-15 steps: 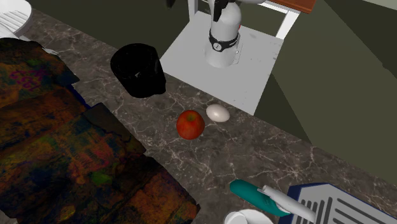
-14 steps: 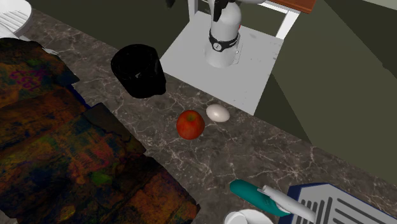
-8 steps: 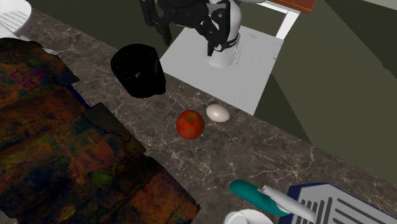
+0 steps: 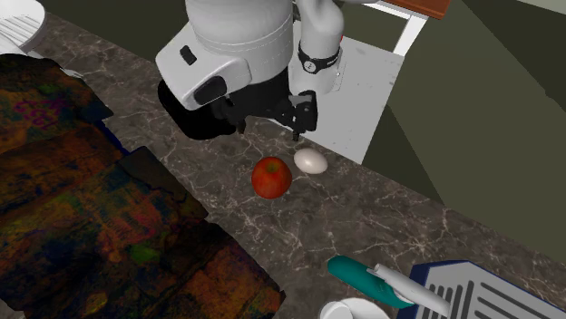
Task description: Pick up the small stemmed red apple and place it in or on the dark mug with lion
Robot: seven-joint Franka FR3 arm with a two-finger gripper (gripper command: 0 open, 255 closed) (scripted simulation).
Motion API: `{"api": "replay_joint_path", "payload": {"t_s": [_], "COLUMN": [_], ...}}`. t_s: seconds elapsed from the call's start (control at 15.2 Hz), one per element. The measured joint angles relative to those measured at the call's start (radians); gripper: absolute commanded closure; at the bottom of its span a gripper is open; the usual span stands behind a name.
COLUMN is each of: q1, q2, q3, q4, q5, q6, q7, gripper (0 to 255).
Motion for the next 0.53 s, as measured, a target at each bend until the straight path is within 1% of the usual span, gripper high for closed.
{"api": "replay_joint_path", "payload": {"t_s": [0.13, 0.26, 0.53], "q1": [0.014, 0.019, 0.023], "q2": [0.066, 0.106, 0.144], "q3": [-0.003, -0.004, -0.002], "q4": [0.001, -0.009, -0.036], "q5": [0.013, 0.018, 0.024], "q6": [0.074, 0.13, 0.197], "q7": [-0.034, -0.051, -0.057], "gripper": [0, 0, 0]}}
